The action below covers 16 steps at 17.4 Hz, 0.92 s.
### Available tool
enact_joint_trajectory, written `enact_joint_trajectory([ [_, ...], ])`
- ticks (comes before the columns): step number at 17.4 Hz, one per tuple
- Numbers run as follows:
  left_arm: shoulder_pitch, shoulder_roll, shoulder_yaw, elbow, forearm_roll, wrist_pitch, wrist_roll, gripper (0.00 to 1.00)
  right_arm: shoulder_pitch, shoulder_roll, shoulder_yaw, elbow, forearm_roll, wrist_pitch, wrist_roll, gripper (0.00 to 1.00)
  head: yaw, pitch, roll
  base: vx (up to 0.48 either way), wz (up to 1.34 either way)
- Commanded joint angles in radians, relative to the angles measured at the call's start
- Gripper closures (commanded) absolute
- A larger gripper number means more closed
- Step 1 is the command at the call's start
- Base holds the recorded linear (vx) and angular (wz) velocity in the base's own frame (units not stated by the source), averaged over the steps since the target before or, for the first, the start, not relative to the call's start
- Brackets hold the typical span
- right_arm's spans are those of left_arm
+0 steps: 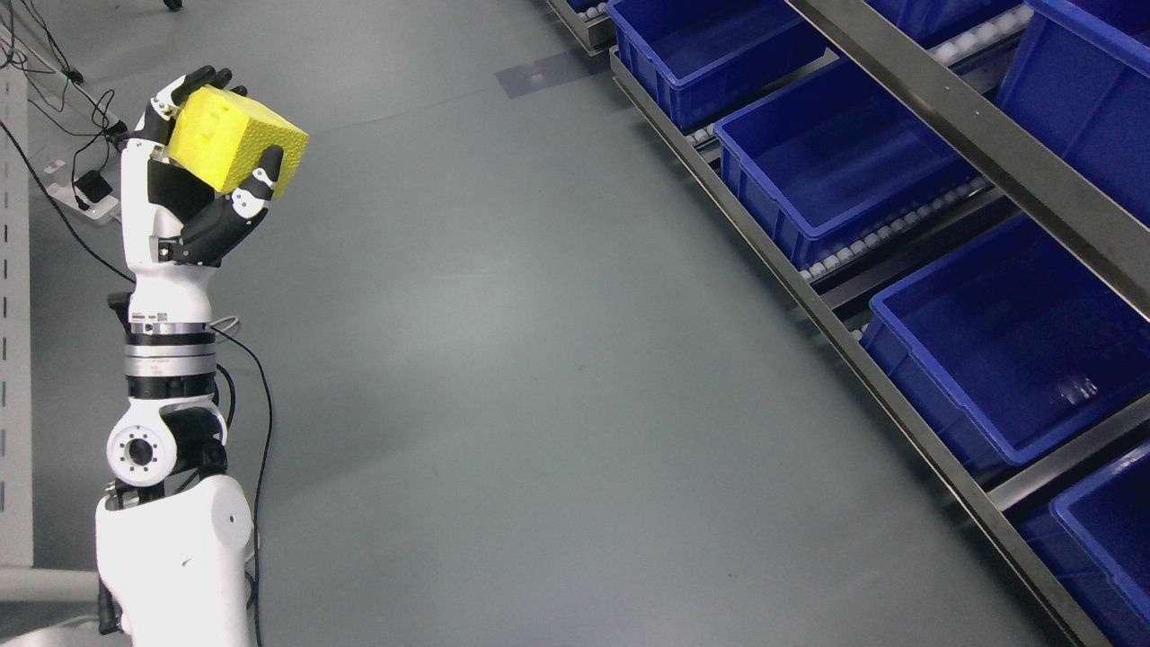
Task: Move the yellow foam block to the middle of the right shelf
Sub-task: 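Hold the cube raised in the left hand while turning toward the blue bins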
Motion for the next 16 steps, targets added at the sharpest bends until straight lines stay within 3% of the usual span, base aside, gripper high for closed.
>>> enact_joint_trajectory([
  [1,-0.001,0.018,0.0,0.001,0.0,0.0,0.001,0.67,-0.003,-0.017,0.0,-0.017,0.0,0.001,0.0,0.0,0.0,0.0,0.0,0.349,-0.06],
  [16,-0.001,0.018,-0.003,0.001,0.0,0.0,-0.001,0.67,-0.003,-0.017,0.0,-0.017,0.0,0.001,0.0,0.0,0.0,0.0,0.0,0.355,0.05],
])
